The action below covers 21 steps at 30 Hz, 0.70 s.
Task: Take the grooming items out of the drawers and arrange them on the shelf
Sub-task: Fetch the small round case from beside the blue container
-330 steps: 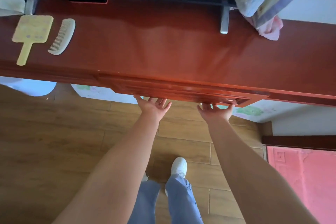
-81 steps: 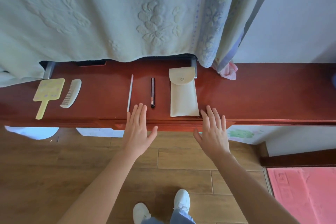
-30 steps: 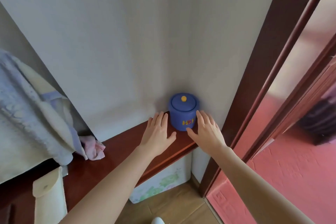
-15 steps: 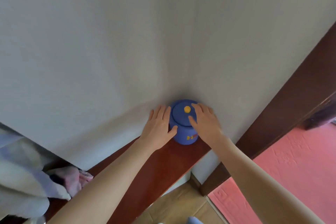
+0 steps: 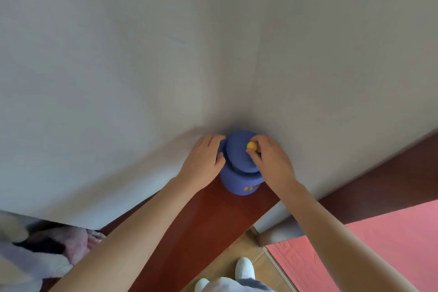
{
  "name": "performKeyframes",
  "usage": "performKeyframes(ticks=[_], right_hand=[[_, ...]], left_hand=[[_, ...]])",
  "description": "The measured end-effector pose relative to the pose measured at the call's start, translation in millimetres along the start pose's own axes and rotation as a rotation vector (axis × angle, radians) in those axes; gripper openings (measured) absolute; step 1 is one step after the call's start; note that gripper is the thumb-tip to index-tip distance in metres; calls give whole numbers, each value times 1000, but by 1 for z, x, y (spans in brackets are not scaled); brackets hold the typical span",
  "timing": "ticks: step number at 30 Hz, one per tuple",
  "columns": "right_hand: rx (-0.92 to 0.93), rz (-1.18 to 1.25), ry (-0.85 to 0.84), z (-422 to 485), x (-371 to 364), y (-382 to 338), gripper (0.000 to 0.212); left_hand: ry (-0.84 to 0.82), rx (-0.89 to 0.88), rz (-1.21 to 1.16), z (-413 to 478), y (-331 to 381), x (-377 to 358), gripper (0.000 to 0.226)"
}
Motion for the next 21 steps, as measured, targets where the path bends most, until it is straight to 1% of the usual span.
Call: performKeyframes(ticks=[2, 4, 7, 8, 10, 12, 14, 15, 17, 21], right_hand=[[-36, 149, 66, -11, 15, 7, 23], [-37, 241, 118, -23, 29, 9, 22], [-62, 350, 155, -41, 47, 10, 12], [-72, 394, 164, -46, 52, 11, 9], [-83, 455, 177, -54, 61, 11, 7], [-81, 480, 184, -60, 68, 10, 6], [-82, 506, 195, -64, 74, 10, 5], [-82, 518, 207, -66, 77, 10, 9], [-88, 536, 234, -69, 83, 12, 12], [-96, 545, 253, -72, 88, 17, 10]], left_hand=[[-22, 0, -11, 6, -1, -2, 34], [-48, -16, 3, 11, 2, -5, 31], [-116, -55, 2, 22, 12, -12, 26], [-170, -81, 2, 27, 16, -17, 25], [-340, -111, 21, 39, 22, -36, 26], [-531, -70, 45, 50, 22, -57, 32], [-653, -24, 62, 60, 21, -73, 35], [-700, 2, 74, 64, 22, -79, 32], [-746, 37, 117, 73, 23, -87, 25], [-725, 97, 160, 84, 22, -100, 22]])
Point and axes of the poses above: each hand's wrist, its own z-axis towards the middle knuckle, its own x-axis out of the back of the hand, y = z × x, the point moved 8 cm from there along z, towards the middle knuckle, and after that the axes turned 12 degrees about -y, right-handed, at the moved point
